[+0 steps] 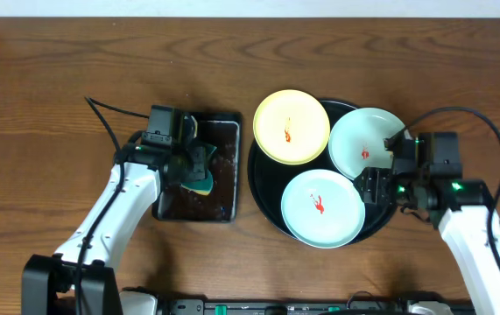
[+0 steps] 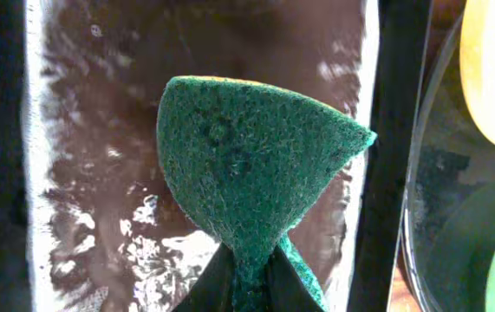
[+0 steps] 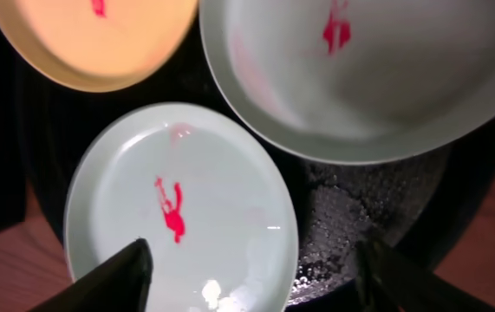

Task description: Clean dirty plates on tray and stack at the side

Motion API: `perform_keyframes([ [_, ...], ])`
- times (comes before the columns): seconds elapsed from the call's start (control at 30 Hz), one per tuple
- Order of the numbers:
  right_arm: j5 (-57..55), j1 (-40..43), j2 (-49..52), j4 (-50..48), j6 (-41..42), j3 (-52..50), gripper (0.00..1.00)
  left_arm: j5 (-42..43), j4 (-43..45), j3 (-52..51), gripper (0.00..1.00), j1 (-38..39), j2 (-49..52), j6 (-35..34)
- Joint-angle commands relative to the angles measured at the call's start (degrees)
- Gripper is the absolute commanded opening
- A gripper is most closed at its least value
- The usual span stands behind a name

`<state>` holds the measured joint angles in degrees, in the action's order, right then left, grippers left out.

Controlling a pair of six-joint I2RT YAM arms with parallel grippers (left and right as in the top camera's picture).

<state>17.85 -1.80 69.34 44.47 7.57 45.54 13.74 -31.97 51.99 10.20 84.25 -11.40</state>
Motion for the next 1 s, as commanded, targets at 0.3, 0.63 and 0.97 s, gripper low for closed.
perform_keyframes([
  [0.3,0.9,-0.98,9.6,-1.4,0.13,0.39,0.63,6.56,1.6,-0.55,0.07,0.44,4.85,-4.02],
  [0.63,0.85,-0.98,9.75,-1.55,0.11,0.39,0.65,6.64,4.96,-0.55,0.07,5.95,9.68,-5.4],
  [0.97,0.81,-0.98,9.75,-1.77,0.09,0.39,0.69,11.3,9.62,-0.55,0.07,9.57,9.66,-9.94],
])
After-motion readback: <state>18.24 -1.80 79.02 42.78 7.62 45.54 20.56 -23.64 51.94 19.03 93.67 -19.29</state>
